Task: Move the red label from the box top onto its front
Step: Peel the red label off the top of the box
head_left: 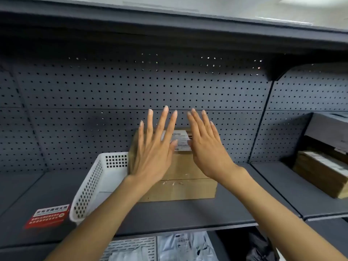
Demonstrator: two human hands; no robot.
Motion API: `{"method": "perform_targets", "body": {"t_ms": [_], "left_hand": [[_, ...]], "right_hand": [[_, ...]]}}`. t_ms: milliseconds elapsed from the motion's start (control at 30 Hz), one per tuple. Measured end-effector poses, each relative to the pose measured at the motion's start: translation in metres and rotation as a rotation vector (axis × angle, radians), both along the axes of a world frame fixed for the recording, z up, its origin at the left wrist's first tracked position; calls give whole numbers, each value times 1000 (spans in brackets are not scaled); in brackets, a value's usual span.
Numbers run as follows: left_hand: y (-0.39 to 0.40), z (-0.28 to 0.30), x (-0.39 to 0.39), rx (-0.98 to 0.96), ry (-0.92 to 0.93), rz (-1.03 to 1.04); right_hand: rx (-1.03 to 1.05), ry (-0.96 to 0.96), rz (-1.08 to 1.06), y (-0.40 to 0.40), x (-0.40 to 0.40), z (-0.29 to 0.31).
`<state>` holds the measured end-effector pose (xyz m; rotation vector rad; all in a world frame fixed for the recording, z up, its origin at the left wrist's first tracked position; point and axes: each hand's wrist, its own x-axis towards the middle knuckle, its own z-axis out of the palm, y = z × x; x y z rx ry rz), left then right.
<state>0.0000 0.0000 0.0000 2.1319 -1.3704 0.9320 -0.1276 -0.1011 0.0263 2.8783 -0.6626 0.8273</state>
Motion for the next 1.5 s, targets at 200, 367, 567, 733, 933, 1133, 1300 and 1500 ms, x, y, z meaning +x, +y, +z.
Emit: {"method": "perform_targets", "body": {"t_ms": [200, 367, 567, 733, 933, 1133, 1300, 1500], "left_hand": [[-57, -1, 3, 42, 54, -35], [-85, -5, 2, 158, 150, -27], [-90, -4, -3, 187, 354, 24], [-89, 0, -6, 228, 354, 57], [-90, 1, -8, 267, 373, 71], [-89, 1, -10, 270, 391, 97], [-91, 2, -11, 273, 400, 100], [-92, -2, -8, 285, 389, 108]], "right_hand": [[90, 68, -20, -67, -9, 6], [241, 141, 68, -111, -10, 5], [397, 213, 274, -123, 6, 1], [371, 207, 332, -122, 24, 4], [310, 268, 370, -123, 30, 10], [251, 238, 342, -119, 25, 11], [285, 175, 384, -119, 19, 10], [331, 75, 455, -116, 11, 19]]}}
